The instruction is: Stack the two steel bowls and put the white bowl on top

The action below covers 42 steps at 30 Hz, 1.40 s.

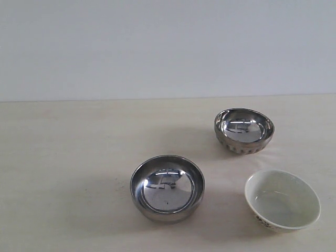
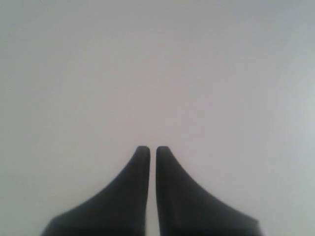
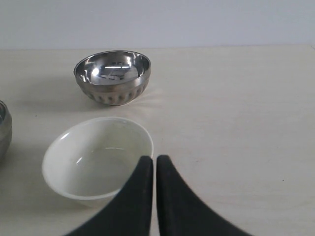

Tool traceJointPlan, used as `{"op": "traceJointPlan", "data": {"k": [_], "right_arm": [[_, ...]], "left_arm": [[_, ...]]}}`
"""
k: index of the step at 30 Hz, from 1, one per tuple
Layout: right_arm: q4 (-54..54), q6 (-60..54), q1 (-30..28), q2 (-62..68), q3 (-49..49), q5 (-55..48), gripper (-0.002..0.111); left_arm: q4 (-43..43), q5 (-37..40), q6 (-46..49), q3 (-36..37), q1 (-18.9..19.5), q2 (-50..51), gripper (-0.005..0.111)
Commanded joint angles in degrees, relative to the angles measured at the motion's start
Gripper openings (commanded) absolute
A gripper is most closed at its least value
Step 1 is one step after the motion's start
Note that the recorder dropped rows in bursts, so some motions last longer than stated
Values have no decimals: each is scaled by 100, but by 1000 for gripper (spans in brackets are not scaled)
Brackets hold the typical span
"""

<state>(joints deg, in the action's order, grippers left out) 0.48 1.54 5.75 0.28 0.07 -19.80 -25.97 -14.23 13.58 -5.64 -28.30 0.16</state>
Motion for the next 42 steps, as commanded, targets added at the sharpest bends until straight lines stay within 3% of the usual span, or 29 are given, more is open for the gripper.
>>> {"op": "traceJointPlan", "data": {"k": [1, 5, 7, 9, 11, 15, 17, 23, 27, 29, 42], "right_arm": [[-9, -24, 7, -28, -7, 23, 0], [-9, -24, 7, -28, -7, 23, 0], [-9, -24, 7, -28, -7, 23, 0], [-9, -24, 7, -28, -7, 23, 0], [-9, -24, 7, -28, -7, 23, 0], [-9, -24, 7, -28, -7, 23, 0], [-9, -24, 7, -28, -7, 23, 0], [-9, -24, 7, -28, -7, 23, 0], [-9, -24, 7, -28, -7, 23, 0], [-9, -24, 7, -28, -7, 23, 0], [-9, -24, 7, -28, -7, 23, 0]], "left_arm": [[9, 28, -71, 24, 3, -16, 4], [9, 51, -71, 24, 31, -16, 4], [9, 91, -71, 24, 262, -16, 4], [9, 101, -71, 24, 727, -16, 4], [9, 124, -71, 24, 1530, -16, 4], [9, 124, -71, 24, 2499, -16, 4], [9, 124, -71, 24, 2787, -16, 4], [154, 124, -71, 47, 2837, -16, 4], [2067, 86, -71, 418, 2837, -16, 4], [2496, 97, -71, 564, 2837, -16, 4], [2496, 3190, -71, 564, 2837, -16, 4]]}}
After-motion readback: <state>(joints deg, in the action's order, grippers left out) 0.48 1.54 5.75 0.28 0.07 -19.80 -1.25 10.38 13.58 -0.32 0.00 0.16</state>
